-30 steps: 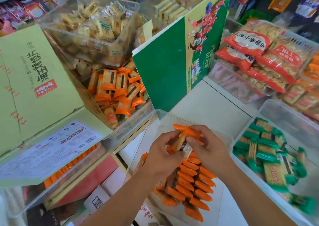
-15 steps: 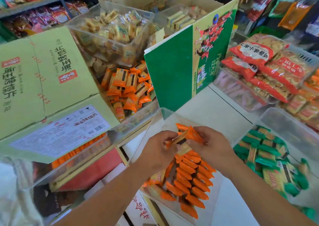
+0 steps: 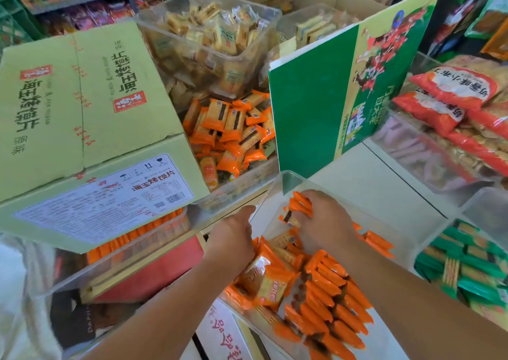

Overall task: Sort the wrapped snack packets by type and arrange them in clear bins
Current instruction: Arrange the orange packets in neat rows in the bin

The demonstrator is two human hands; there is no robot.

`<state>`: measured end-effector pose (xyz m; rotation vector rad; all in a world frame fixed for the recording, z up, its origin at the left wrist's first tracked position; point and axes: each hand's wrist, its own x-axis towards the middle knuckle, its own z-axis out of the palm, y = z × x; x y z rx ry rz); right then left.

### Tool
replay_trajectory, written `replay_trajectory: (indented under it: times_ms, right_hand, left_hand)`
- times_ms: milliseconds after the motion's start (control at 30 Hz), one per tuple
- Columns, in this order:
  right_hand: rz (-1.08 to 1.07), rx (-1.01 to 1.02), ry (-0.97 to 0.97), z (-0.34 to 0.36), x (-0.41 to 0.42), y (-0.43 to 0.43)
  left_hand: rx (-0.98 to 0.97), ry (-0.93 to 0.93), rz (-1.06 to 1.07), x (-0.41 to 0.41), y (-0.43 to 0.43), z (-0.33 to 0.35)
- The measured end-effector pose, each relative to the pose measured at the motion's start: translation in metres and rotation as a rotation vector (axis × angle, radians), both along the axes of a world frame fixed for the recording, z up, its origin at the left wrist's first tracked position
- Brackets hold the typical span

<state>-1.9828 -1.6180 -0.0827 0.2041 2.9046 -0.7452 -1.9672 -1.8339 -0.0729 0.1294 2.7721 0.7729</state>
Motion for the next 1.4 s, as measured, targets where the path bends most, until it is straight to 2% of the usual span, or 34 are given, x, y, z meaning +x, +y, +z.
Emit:
replay_trajectory:
  times_ms: [133,233,300,400,533,567,700,833,933,1067,1233,1400]
  right_hand:
    - [-0.008,0.006,0.091,-0.016,-0.012,-0.008]
    - [0.114,0.228,0.195,-0.02,-0.012,-0.01]
    - [0.198,0.349,0.169,-0.019,-0.011,-0.007]
    - [0.217,0.404,0.081,-0.014,-0.014,-0.001]
    - [0.217,0.463,0.099,-0.009,-0.014,0.0]
    - [0.217,0.475,0.096,-0.007,-0.014,0.001]
    - [0.184,0.46,0.066,-0.005,-0.017,0.011]
    - [0.098,0.324,0.105,-0.011,-0.008,0.017]
    - [-0.032,0.085,0.198,-0.01,0.005,0.026]
    - [-0.01,-0.095,0.193,-0.008,0.035,0.037]
    - [0.056,-0.145,0.226,-0.014,0.061,0.052]
    - [0.099,-0.134,0.231,-0.019,0.065,0.054]
  left_hand:
    - [-0.026,-0.032,-0.044,-0.013,0.002,-0.002]
    - [-0.04,-0.061,-0.047,-0.015,-0.003,0.0]
    - [-0.038,-0.067,-0.071,-0.009,-0.008,-0.001]
    - [-0.042,-0.072,-0.109,0.003,-0.007,-0.005]
    - [-0.052,0.346,-0.194,0.02,0.002,-0.002]
    - [-0.029,0.387,-0.224,0.024,0.003,-0.004]
    - [-0.023,0.086,-0.29,0.038,0.002,-0.007]
    - [-0.073,0.071,-0.34,0.039,0.004,-0.001]
    - [-0.086,0.017,-0.411,0.014,0.025,0.001]
    - [-0.339,-0.24,-0.553,-0.026,0.063,-0.01]
    - [-0.349,-0.48,-0.552,-0.048,0.079,-0.025]
    - [-0.386,-0.556,-0.625,-0.061,0.084,-0.033]
